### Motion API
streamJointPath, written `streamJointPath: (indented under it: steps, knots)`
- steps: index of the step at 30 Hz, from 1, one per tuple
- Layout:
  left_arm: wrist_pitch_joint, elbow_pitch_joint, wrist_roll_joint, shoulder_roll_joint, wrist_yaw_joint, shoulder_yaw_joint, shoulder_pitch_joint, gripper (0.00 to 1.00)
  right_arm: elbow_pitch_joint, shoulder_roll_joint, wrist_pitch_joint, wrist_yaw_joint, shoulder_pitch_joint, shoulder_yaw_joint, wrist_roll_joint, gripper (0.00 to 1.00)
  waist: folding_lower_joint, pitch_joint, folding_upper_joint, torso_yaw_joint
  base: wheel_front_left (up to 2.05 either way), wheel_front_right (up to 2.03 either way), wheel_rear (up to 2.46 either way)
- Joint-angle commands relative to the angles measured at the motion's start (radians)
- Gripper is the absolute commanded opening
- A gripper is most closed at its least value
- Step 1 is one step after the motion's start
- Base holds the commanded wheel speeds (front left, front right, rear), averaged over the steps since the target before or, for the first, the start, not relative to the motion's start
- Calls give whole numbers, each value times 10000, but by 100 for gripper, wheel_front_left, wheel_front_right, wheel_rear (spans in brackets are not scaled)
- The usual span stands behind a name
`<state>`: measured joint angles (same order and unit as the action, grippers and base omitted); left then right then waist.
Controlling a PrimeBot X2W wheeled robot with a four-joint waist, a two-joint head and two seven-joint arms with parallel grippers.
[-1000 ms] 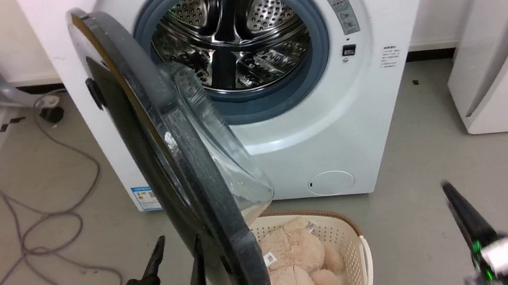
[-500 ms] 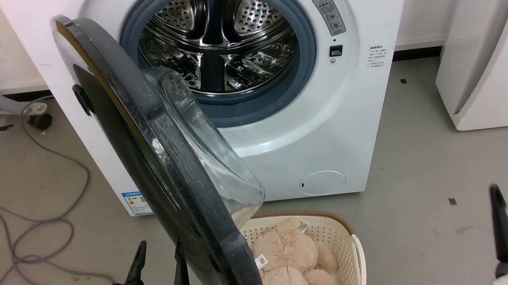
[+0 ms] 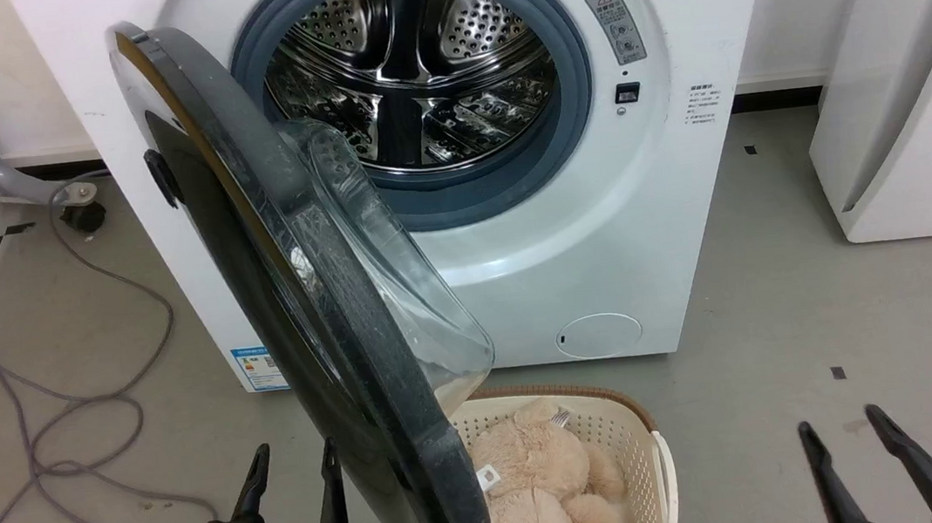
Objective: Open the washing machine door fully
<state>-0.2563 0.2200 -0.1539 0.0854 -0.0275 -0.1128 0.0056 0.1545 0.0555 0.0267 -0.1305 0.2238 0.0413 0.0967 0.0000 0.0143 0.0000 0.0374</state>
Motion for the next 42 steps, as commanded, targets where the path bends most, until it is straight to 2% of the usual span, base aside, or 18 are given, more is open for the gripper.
streamJointPath:
  steps: [1,3,4,5,15,22,29,34,42]
  knots:
    - [-55,1,14,56,6,27,-15,100,-57,-48,15,-2,180,90,146,100,0,-18,0,-2,0,0,0]
    - [-55,69,-27,53,9,51,3,100,-119,-49,61,-2,213,152,337,100,0,-28,0,-28,0,0,0]
    - [-52,147,-61,48,10,52,16,47,-137,-50,92,-2,212,151,376,100,0,-32,0,-38,0,0,0]
    - [-44,219,-80,45,-11,56,20,0,-162,-50,112,-2,206,146,420,100,0,-37,0,-49,0,0,0]
    - [34,383,-264,57,16,-8,-74,0,-291,-52,198,-2,163,192,585,100,0,-131,0,-26,0,0,0]
    - [-3,-390,-322,136,48,8,-205,0,-285,-52,181,-2,164,235,653,100,0,-199,0,17,0,0,0]
    - [-46,-2551,-349,145,-161,380,-368,0,-236,-52,164,-2,175,311,725,100,0,-250,0,126,0,0,0]
    - [-51,-4654,-253,31,-368,661,-492,0,-233,-52,146,-2,147,312,749,100,0,-294,0,176,0,0,0]
    - [-53,-7612,-135,-201,-361,410,-701,0,-263,-52,116,-2,104,284,791,100,0,-341,0,136,0,0,0]
